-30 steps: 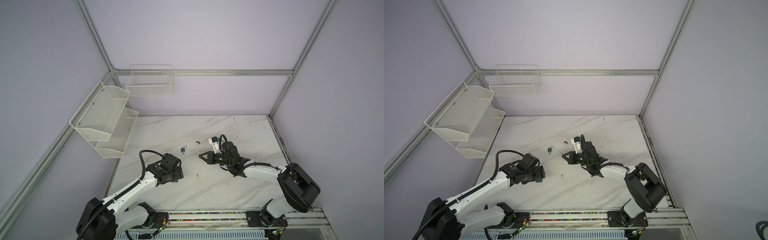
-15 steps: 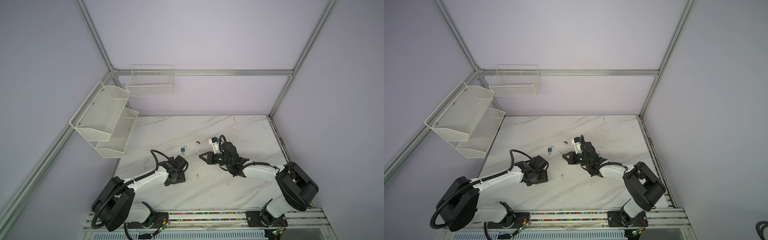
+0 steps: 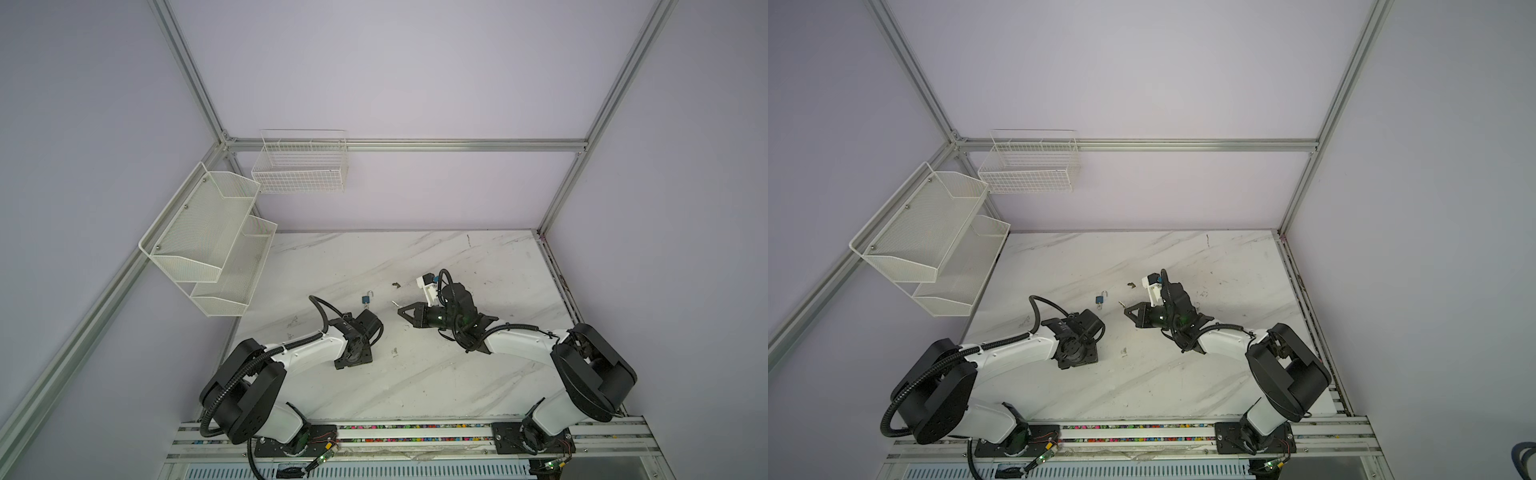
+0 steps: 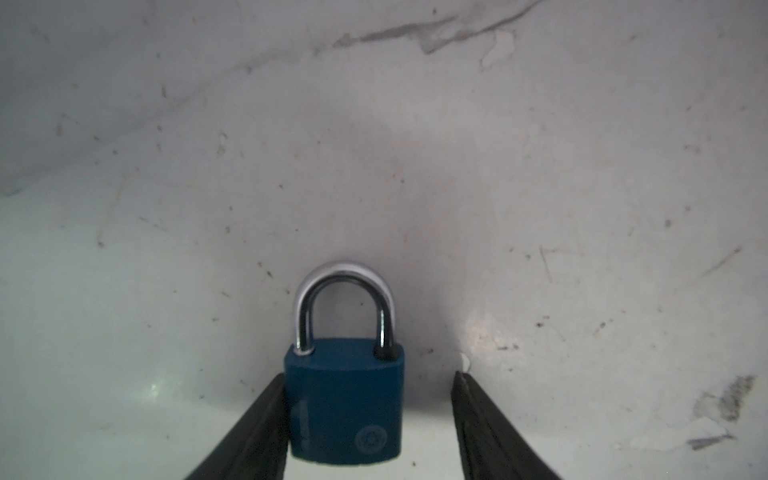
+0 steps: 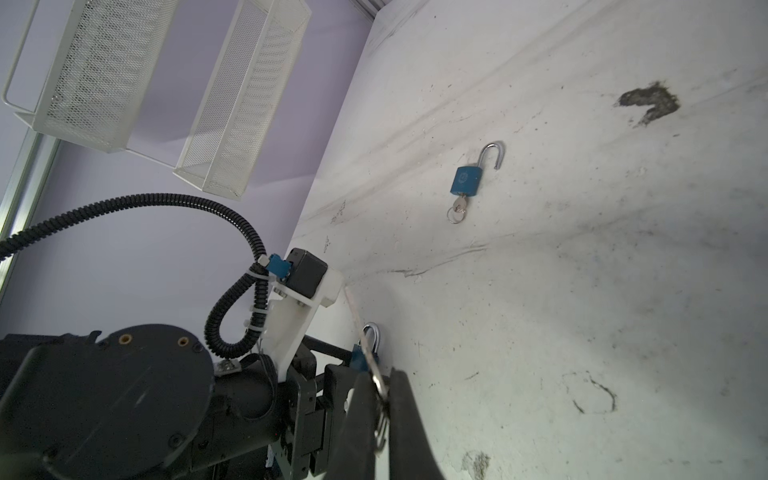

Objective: Unlock with the key

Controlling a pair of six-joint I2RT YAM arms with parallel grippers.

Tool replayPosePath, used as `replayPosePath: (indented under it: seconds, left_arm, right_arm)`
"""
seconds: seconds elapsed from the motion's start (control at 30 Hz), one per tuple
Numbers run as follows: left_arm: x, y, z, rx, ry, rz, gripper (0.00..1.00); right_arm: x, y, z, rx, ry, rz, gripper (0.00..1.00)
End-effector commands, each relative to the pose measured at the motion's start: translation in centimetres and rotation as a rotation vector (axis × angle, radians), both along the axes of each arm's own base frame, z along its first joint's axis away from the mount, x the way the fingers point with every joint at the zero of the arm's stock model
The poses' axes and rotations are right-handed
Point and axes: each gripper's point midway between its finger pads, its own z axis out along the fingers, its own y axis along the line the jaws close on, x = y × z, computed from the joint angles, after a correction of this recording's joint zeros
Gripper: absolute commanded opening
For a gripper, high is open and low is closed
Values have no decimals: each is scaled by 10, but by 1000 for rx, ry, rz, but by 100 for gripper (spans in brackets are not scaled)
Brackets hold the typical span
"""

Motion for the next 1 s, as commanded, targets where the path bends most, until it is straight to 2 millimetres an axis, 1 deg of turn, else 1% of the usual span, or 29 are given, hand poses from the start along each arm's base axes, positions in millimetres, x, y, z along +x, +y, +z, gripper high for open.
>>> replayPosePath:
  seconds: [0.0, 0.07, 0.2, 0.37, 0.8, 0.97]
  left_arm:
    - [11, -12, 2, -21, -19, 13, 59]
    - [11, -14, 1, -21, -17, 12, 58]
    - [10, -10, -1, -10, -16, 35, 56]
    - [8, -12, -5, -7, 2, 25, 49]
    - [1, -7, -12, 15, 30, 0, 37]
    - [1, -8, -8, 0, 18, 3, 29]
  right_arm:
    - [5, 5, 5, 15, -11, 1, 0]
    - [5, 5, 5, 15, -10, 1, 0]
    - [5, 7, 5, 17, -10, 6, 0]
    - [6, 8, 4, 18, -4, 10, 0]
    - [7, 10, 5, 24, -3, 12, 0]
    - [8, 10, 5, 30, 1, 6, 0]
